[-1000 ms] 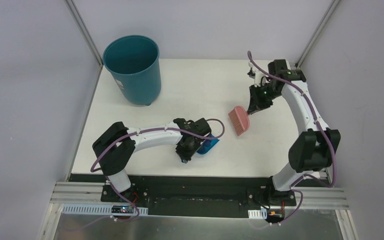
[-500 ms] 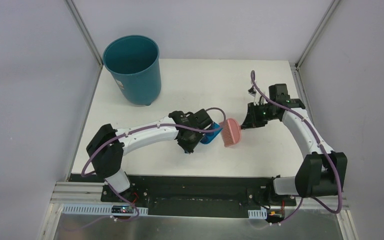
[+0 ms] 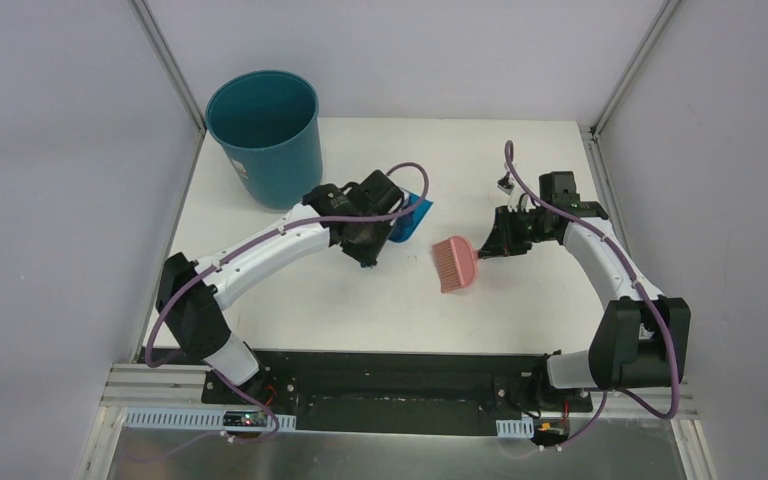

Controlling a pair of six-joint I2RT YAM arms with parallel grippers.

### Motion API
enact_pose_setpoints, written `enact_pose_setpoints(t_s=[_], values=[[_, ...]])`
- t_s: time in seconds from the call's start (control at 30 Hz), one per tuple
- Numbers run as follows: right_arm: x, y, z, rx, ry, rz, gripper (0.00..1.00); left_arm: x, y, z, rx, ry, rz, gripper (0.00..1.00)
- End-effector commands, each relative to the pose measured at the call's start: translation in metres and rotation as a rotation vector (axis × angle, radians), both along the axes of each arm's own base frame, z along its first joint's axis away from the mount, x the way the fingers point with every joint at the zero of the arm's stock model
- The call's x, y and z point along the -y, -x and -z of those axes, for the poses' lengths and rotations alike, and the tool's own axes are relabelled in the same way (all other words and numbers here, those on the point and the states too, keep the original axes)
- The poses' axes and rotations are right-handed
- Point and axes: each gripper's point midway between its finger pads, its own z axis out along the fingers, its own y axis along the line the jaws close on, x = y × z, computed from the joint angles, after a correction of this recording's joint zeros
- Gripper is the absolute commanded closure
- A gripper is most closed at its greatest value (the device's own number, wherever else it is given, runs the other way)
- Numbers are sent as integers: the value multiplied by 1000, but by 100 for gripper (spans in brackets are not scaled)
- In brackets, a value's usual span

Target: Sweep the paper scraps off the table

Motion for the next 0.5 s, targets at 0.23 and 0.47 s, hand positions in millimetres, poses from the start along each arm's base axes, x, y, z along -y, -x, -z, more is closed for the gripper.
enact_pose_setpoints(t_s=[0.23, 0.47], values=[[-4, -4, -13, 62, -46, -26, 100, -26, -66, -92, 179, 125, -95, 100], [-2, -5, -10, 62, -31, -30, 100, -38, -92, -138, 257, 236, -168, 100]])
